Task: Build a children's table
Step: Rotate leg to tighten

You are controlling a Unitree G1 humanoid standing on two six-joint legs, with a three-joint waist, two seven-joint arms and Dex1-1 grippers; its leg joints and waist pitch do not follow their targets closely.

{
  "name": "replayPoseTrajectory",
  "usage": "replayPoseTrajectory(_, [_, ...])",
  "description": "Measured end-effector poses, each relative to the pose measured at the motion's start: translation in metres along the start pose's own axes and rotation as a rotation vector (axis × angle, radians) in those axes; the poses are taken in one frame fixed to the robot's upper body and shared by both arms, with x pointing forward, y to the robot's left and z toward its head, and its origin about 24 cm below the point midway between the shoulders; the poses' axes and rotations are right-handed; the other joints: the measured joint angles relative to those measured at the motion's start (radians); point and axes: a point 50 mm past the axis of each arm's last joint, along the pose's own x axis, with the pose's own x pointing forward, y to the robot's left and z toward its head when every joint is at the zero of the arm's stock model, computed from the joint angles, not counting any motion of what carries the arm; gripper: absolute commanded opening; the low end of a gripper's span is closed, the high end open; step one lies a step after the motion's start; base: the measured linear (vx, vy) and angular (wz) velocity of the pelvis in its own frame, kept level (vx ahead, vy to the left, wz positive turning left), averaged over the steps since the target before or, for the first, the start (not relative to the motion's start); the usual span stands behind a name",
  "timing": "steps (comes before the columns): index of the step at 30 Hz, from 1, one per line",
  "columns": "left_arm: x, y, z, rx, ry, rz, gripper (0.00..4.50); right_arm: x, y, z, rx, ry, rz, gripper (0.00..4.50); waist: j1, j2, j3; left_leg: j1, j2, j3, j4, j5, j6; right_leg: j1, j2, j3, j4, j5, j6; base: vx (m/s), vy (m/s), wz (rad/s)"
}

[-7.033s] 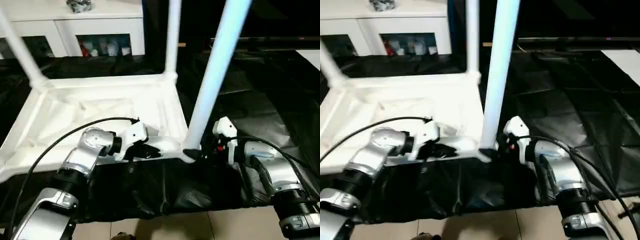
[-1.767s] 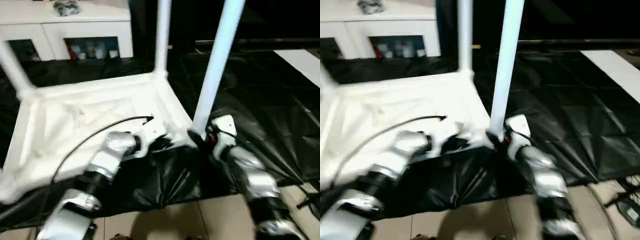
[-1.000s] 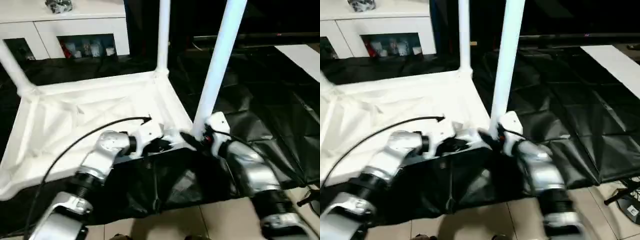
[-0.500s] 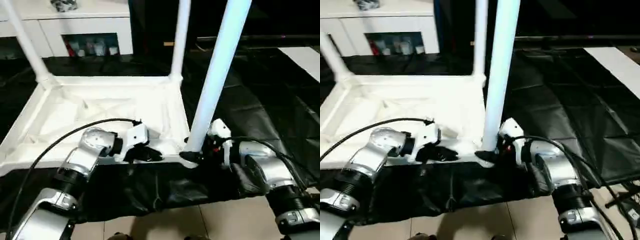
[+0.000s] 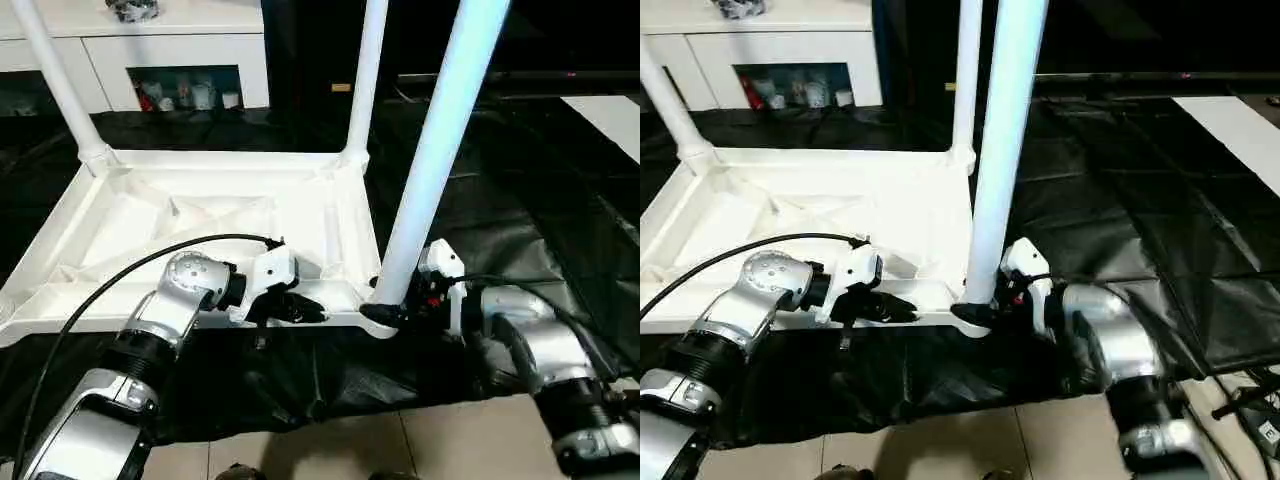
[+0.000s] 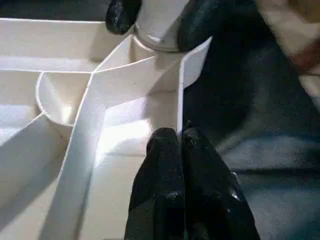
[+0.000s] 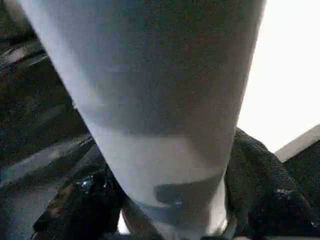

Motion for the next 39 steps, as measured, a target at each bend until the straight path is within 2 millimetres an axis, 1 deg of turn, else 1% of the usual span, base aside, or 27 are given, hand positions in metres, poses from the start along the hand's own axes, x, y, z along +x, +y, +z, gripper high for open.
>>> replayPoseTrajectory(3, [0.007,0.002,0.002,-0.024,-0.001,0.081,0.00,0.009,-0.002,0.000,0.042,-0.040,-0.170,2.47,-0.010,0.000,0.000,0.000,-0.002,0.000,0.000,0.000,-0.001,0.000,-0.001,0.001,-0.002,-0.002,0.003,0.000,0.000,0.00])
replayPoseTrajectory(4, [0.010,0.002,0.003,-0.027,-0.003,0.094,0.00,0.010,-0.003,0.000,0.051,-0.046,-0.203,2.47,-0.012,0.000,0.000,0.000,-0.002,0.000,0.001,0.000,-0.001,0.000,-0.001,0.002,-0.003,-0.002,0.004,0.000,0.000,0.00])
replayPoseTrajectory(8, [0.026,0.001,0.007,-0.066,-0.013,0.179,0.00,0.023,-0.007,0.000,0.111,-0.085,-0.416,2.47,-0.022,-0.001,0.000,0.001,-0.003,-0.001,0.002,0.000,0.000,0.000,-0.002,0.002,-0.005,-0.003,0.005,0.000,0.000,0.00])
replayPoseTrajectory(10, [0.032,0.003,0.010,-0.086,-0.011,0.237,0.00,0.035,-0.010,0.005,0.134,-0.091,-0.535,2.47,-0.036,-0.001,0.000,0.001,-0.004,-0.002,0.002,0.000,0.000,-0.001,-0.002,0.001,-0.005,-0.003,0.005,0.000,0.000,0.00])
replayPoseTrajectory(12, [0.037,0.002,0.011,-0.101,-0.014,0.254,0.00,0.039,-0.012,0.005,0.134,-0.090,-0.580,2.47,-0.038,0.001,-0.001,0.001,-0.004,-0.003,0.002,0.000,0.000,0.000,-0.002,0.001,-0.007,-0.004,0.006,0.000,0.000,0.00])
replayPoseTrajectory(14, [0.037,0.003,0.011,-0.103,-0.014,0.264,0.00,0.040,-0.013,0.006,0.130,-0.094,-0.587,2.47,-0.038,0.002,-0.001,0.001,-0.004,-0.003,0.001,0.000,0.000,0.000,-0.002,0.000,-0.009,-0.004,0.006,0.000,0.000,0.00])
replayPoseTrajectory(15, [0.037,0.003,0.011,-0.103,-0.014,0.264,0.00,0.040,-0.013,0.006,0.130,-0.094,-0.586,3.03,-0.038,0.002,-0.001,0.001,-0.004,-0.004,0.001,0.000,0.000,0.000,-0.002,0.000,-0.009,-0.004,0.006,0.000,0.000,0.00])
replayPoseTrajectory(16, [0.037,0.002,0.012,-0.099,-0.015,0.259,0.00,0.041,-0.012,0.006,0.121,-0.090,-0.580,3.03,-0.037,0.002,-0.001,0.000,-0.004,-0.004,0.001,0.000,0.000,0.000,-0.001,0.000,-0.010,-0.004,0.006,0.000,0.000,0.00])
replayPoseTrajectory(18, [0.037,0.002,0.012,-0.094,-0.015,0.251,0.00,0.038,-0.013,0.006,0.110,-0.085,-0.549,3.36,-0.037,0.002,-0.001,-0.001,-0.004,-0.004,0.001,0.000,0.000,-0.001,-0.001,0.000,-0.011,-0.004,0.006,0.000,0.000,0.00])
replayPoseTrajectory(21, [0.034,0.000,0.012,-0.071,-0.015,0.220,0.00,0.030,-0.013,0.005,0.060,-0.064,-0.458,3.58,-0.036,0.002,-0.001,-0.002,-0.004,-0.003,0.001,0.000,0.000,0.000,-0.001,0.001,-0.012,-0.003,0.005,0.000,0.000,0.00])
replayPoseTrajectory(24, [0.025,-0.002,0.010,-0.032,-0.007,0.163,0.00,0.024,-0.012,0.005,-0.012,-0.029,-0.325,3.58,-0.036,0.002,-0.001,-0.002,-0.003,-0.003,0.000,0.000,0.000,-0.001,-0.001,0.001,-0.009,-0.003,0.004,0.000,0.000,0.00])
replayPoseTrajectory(28, [0.015,-0.004,0.007,-0.021,-0.013,0.095,0.00,0.013,-0.011,0.006,-0.052,0.003,-0.155,3.58,-0.034,0.002,-0.001,-0.002,-0.002,-0.003,0.000,0.000,0.000,-0.002,0.000,0.001,-0.001,0.002,-0.003,0.000,0.000,0.00])
replayPoseTrajectory(30, [0.010,-0.004,0.006,-0.008,-0.014,0.058,0.00,0.006,-0.010,0.007,-0.076,0.030,-0.065,3.58,-0.030,0.002,-0.001,-0.002,-0.001,-0.003,-0.001,0.000,0.000,-0.002,0.001,-0.001,-0.001,0.001,-0.001,0.000,0.000,0.00])
replayPoseTrajectory(31, [0.008,-0.004,0.005,-0.006,-0.015,0.045,0.00,0.004,-0.010,0.008,-0.082,0.041,-0.031,3.33,-0.027,0.002,-0.001,-0.002,0.000,-0.003,-0.001,0.000,0.000,-0.002,0.002,-0.001,-0.001,0.000,0.000,0.000,0.000,0.00])
replayPoseTrajectory(32, [0.006,-0.005,0.004,-0.002,-0.015,0.030,0.00,0.002,-0.009,0.008,-0.087,0.051,0.001,3.26,-0.023,0.002,-0.001,-0.002,0.000,-0.003,-0.001,0.000,0.000,-0.002,0.002,-0.001,-0.001,0.000,0.000,0.000,0.000,0.00])
replayPoseTrajectory(34, [0.001,-0.003,0.003,0.004,-0.009,-0.007,0.00,-0.003,-0.009,0.009,-0.100,0.077,0.075,3.26,-0.009,0.002,-0.001,-0.002,0.001,-0.002,-0.001,0.000,0.000,-0.002,0.002,-0.002,-0.001,-0.001,0.000,0.000,0.000,0.00])
replayPoseTrajectory(35, [-0.001,-0.003,0.003,0.007,-0.004,-0.022,0.00,-0.004,-0.008,0.009,-0.097,0.084,0.104,3.21,-0.007,0.002,-0.001,-0.002,0.001,-0.001,-0.001,0.000,0.000,-0.002,0.002,-0.001,-0.001,-0.001,0.000,0.000,0.000,0.00])
replayPoseTrajectory(36, [-0.003,-0.002,0.003,0.010,0.006,-0.038,0.00,-0.004,-0.006,0.009,-0.088,0.086,0.135,2.94,-0.005,0.002,-0.001,-0.002,0.001,-0.001,-0.001,0.000,0.000,-0.002,0.001,-0.001,-0.001,-0.001,0.000,0.000,0.000,0.00])
replayPoseTrajectory(38, [-0.007,-0.002,0.001,0.013,0.019,-0.064,0.00,-0.004,-0.004,0.008,-0.076,0.090,0.178,2.94,-0.002,0.002,-0.001,-0.001,0.001,-0.001,0.000,0.000,-0.001,-0.002,0.001,-0.001,-0.001,-0.001,0.000,0.000,0.000,0.00])
replayPoseTrajectory(39, [-0.009,-0.003,0.000,0.011,0.025,-0.084,0.00,-0.004,-0.002,0.007,-0.070,0.097,0.204,2.84,-0.001,0.002,-0.001,-0.001,0.001,0.000,0.000,0.000,-0.001,-0.002,0.001,-0.001,0.000,-0.001,0.000,0.000,0.000,0.00])
